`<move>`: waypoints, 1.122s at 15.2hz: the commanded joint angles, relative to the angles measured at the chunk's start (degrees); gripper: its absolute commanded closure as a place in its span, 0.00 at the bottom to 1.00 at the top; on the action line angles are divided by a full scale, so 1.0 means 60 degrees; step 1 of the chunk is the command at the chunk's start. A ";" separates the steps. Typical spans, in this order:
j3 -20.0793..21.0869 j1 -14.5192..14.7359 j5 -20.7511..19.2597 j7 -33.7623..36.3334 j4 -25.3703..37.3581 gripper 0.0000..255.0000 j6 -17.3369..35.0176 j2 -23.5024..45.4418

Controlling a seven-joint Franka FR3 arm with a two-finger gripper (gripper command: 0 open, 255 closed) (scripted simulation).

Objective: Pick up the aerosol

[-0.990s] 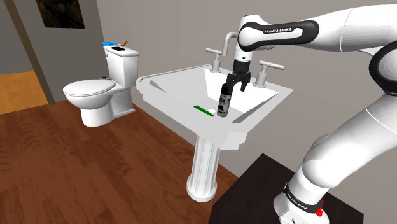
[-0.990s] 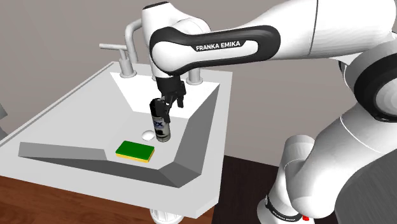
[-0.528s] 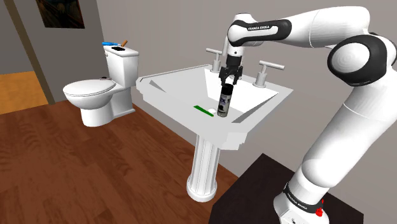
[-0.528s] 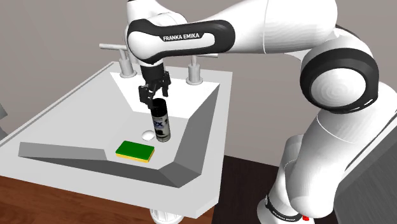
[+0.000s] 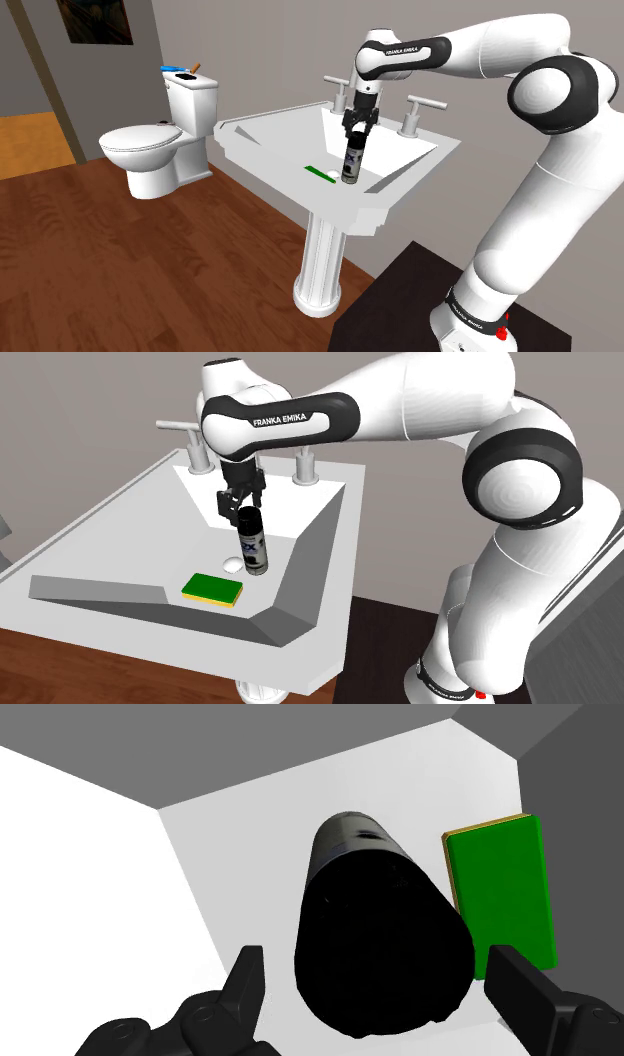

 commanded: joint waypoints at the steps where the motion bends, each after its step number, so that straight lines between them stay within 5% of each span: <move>1: 0.0019 0.0020 0.0006 0.0022 -0.0140 0.00 0.0174 0.0231; 2: 0.0017 0.0022 0.0005 0.0022 -0.0140 0.00 0.0174 0.0231; 3: 0.0025 0.0029 -0.0006 0.0039 -0.0152 1.00 0.0146 0.0190; 17: 0.0004 0.0037 0.0002 0.0027 0.0481 1.00 -0.0464 0.0214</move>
